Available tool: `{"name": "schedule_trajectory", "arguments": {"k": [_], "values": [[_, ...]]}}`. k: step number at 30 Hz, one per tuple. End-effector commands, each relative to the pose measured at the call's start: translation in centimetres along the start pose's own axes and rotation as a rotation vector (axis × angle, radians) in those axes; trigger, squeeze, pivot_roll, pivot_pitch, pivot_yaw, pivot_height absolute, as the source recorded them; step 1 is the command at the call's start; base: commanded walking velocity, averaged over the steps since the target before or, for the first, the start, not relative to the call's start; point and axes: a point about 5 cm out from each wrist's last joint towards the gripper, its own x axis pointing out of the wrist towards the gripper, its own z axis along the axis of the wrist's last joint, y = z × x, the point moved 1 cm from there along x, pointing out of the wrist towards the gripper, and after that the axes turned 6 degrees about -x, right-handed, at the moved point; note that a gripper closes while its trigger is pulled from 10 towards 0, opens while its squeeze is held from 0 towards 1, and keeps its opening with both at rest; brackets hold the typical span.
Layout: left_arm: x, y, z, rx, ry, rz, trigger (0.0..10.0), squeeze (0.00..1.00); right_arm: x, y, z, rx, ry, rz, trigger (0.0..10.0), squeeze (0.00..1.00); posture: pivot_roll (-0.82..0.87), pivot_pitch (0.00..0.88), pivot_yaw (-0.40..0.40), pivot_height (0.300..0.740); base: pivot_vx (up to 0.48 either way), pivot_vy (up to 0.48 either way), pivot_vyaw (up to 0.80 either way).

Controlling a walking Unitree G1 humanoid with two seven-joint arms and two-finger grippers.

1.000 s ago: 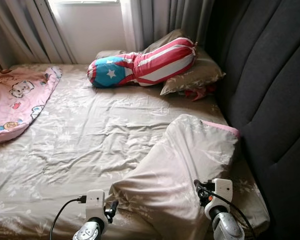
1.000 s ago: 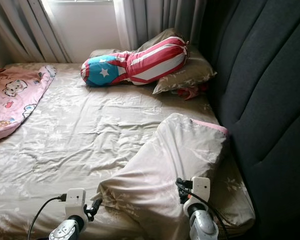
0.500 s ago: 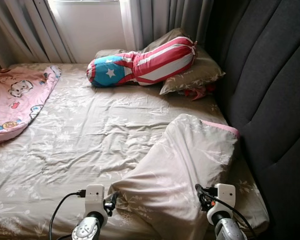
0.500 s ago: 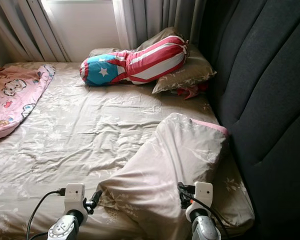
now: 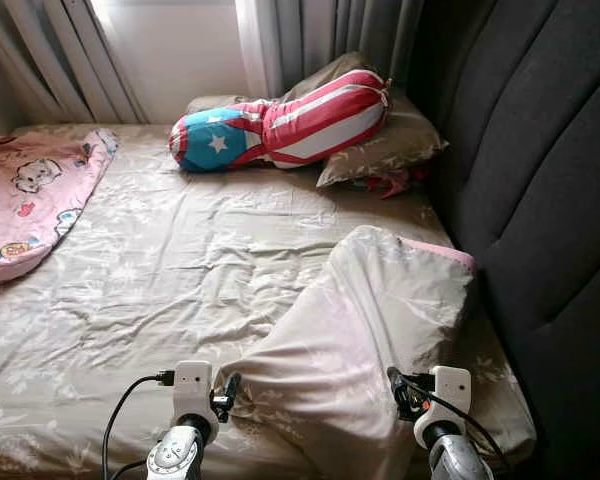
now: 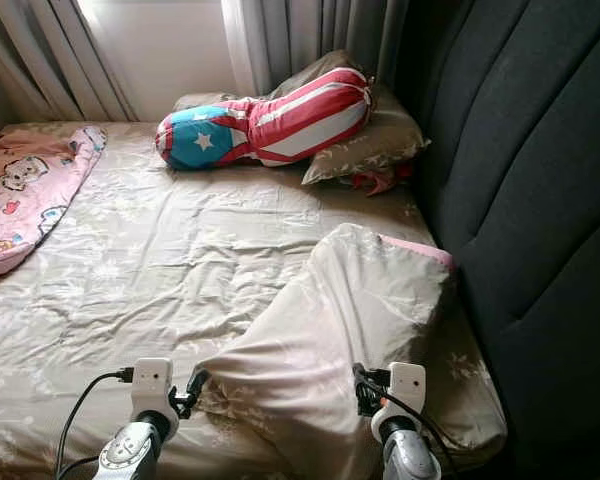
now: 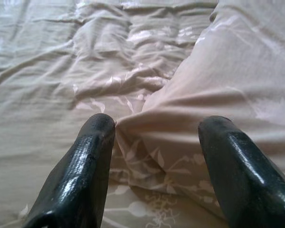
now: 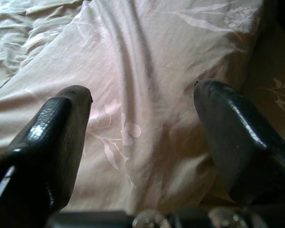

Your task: Clean up the room

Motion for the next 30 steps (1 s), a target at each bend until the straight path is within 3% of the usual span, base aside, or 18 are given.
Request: {"name": "schedule_trajectory", "arguments": {"k": [1,14,19,23,30], "values": [[0.3,-0.21,1.1,0.004,-0.064,-0.002,10.0,0.0,-0.04,0.03,-0.27,-0.002,0.019,0.002,10.0,0.0,-0.07,0.022,-0.015,0.74,0.0,0.0,0.0],[0.33,-0.7,1.48,-0.002,-0.098,-0.023,10.0,0.0,-0.23,-0.41,-1.0,-0.021,0.077,0.001,10.0,0.0,-0.08,0.0,-0.024,0.74,0.0,0.0,0.0],[0.34,-0.98,1.4,-0.011,-0.096,-0.032,10.0,0.0,-0.28,-0.21,-1.19,-0.047,0.089,0.01,10.0,0.0,-0.08,0.0,-0.018,0.71,0.0,0.0,0.0],[0.42,-1.04,1.38,-0.011,-0.089,-0.04,10.0,0.0,-0.24,-0.09,-0.9,-0.016,0.059,0.002,10.0,0.0,-0.08,0.0,-0.02,0.688,0.0,0.0,0.0],[0.41,-0.97,1.29,-0.018,-0.081,-0.043,10.0,0.0,-0.19,-0.17,-0.9,-0.033,0.07,0.002,10.0,0.0,-0.08,0.003,-0.017,0.688,0.0,0.0,0.0]]}}
